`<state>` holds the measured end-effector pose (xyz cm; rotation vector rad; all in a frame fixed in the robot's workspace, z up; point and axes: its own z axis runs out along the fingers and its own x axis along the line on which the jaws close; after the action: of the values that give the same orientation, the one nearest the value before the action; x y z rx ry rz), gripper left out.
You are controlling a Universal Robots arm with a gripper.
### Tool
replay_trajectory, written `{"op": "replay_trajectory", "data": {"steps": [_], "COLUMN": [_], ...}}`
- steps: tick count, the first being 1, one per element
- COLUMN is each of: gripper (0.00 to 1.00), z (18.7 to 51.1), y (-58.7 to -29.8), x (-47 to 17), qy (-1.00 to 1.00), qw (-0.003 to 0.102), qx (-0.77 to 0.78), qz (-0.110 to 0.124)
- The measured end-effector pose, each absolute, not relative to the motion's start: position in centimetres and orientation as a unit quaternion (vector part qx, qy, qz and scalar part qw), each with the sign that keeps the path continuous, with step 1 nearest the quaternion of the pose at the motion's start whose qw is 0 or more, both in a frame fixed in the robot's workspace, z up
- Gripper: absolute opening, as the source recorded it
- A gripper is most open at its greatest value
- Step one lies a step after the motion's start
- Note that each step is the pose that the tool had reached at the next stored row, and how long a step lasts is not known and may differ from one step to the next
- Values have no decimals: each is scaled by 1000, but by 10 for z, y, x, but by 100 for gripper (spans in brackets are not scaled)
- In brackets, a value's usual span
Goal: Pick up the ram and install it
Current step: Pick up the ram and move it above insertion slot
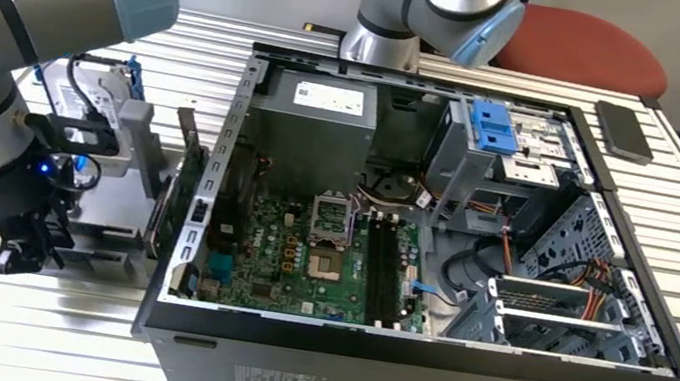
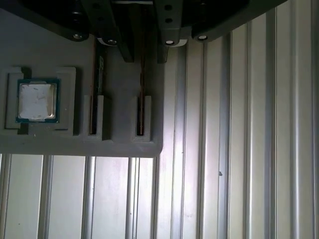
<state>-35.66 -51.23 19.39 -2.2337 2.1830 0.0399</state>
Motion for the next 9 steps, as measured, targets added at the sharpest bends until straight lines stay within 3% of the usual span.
{"op": "replay_trajectory", "data": {"steps": [9], "gripper": [100], "z": [194], "y": [-512], "x": [-357], "qy": [699], "qw": [9], "qx": [-715], "qz": [13]}}
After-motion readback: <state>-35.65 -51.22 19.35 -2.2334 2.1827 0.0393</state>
